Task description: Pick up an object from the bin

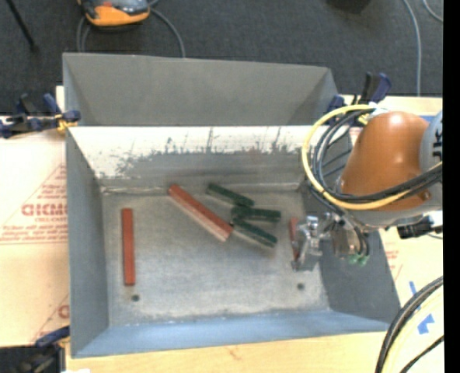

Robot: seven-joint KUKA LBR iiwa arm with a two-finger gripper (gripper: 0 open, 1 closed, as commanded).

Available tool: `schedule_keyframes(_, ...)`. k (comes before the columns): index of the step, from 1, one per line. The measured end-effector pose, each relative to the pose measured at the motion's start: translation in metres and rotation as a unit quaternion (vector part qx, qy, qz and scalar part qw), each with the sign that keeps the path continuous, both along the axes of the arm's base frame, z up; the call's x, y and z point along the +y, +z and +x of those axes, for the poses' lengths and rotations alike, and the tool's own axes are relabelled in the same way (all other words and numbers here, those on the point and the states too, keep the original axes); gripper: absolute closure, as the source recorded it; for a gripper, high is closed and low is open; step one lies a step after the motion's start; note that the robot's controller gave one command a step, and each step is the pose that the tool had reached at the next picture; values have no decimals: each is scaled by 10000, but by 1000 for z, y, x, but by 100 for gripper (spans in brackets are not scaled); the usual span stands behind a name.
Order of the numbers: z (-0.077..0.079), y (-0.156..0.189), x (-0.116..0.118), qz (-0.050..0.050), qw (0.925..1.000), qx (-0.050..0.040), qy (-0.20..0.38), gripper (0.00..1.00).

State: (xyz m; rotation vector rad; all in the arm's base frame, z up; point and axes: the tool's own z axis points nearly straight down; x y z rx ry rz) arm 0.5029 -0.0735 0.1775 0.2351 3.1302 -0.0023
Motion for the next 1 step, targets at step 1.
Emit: schedule_keyframes(1, 3, 26, -17, 3, 10000, 5, 84, 100)
